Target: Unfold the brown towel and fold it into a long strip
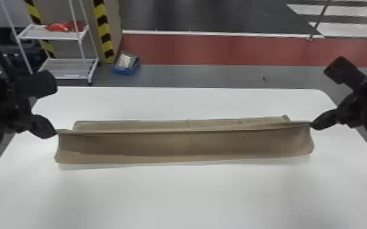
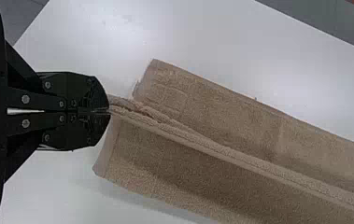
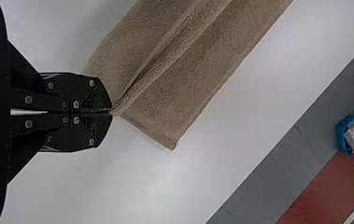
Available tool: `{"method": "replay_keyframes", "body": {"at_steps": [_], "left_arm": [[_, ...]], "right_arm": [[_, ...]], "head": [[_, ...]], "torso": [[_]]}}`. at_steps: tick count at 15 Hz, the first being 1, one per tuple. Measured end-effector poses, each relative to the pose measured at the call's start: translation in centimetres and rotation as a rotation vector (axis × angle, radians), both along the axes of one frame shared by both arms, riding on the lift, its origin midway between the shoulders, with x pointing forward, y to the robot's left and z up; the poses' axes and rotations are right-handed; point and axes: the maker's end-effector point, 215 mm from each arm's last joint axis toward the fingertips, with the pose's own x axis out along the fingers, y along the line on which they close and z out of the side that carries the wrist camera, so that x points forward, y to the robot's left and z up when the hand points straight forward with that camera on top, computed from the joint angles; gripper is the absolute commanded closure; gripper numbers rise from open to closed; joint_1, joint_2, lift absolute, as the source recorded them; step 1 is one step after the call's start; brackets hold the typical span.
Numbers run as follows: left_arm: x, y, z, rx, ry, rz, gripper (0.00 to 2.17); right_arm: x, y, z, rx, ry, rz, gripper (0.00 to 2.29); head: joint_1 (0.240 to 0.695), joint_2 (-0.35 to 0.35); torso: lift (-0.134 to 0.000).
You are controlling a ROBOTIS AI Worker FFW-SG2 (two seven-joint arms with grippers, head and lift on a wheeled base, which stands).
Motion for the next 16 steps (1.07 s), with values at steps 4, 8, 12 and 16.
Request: {"method": "replay_keyframes", "body": {"at_steps": [4, 8, 12, 16], "left_arm": [[2.4, 1.2, 0.2, 0.004, 0.015, 0.046, 2.06], [4.2, 2.3, -0.2, 0.030, 0.042, 0.075, 2.06], [5.7, 2.5, -0.5, 0.064, 0.057, 0.086, 2.06], [6.3, 2.2, 0.0, 0.066, 0.053, 0.084, 2.06]], "right_arm": [[2.2, 0.8, -0.7, 0.006, 0.048, 0.013, 2.04], [3.8, 2.6, -1.3, 0.003, 0.072, 0.071, 2.04], [4.5, 4.2, -2.2, -0.017, 0.101, 0.105, 2.04], [4.4, 4.5, -2.8, -0.018, 0.117, 0.103, 2.04]], "head": [[0.695, -0.029], [0.695, -0.002], [0.695, 0.018], [0.695, 0.020]], "torso": [[-0.123], [-0.123], [-0.123], [-0.123]]}}
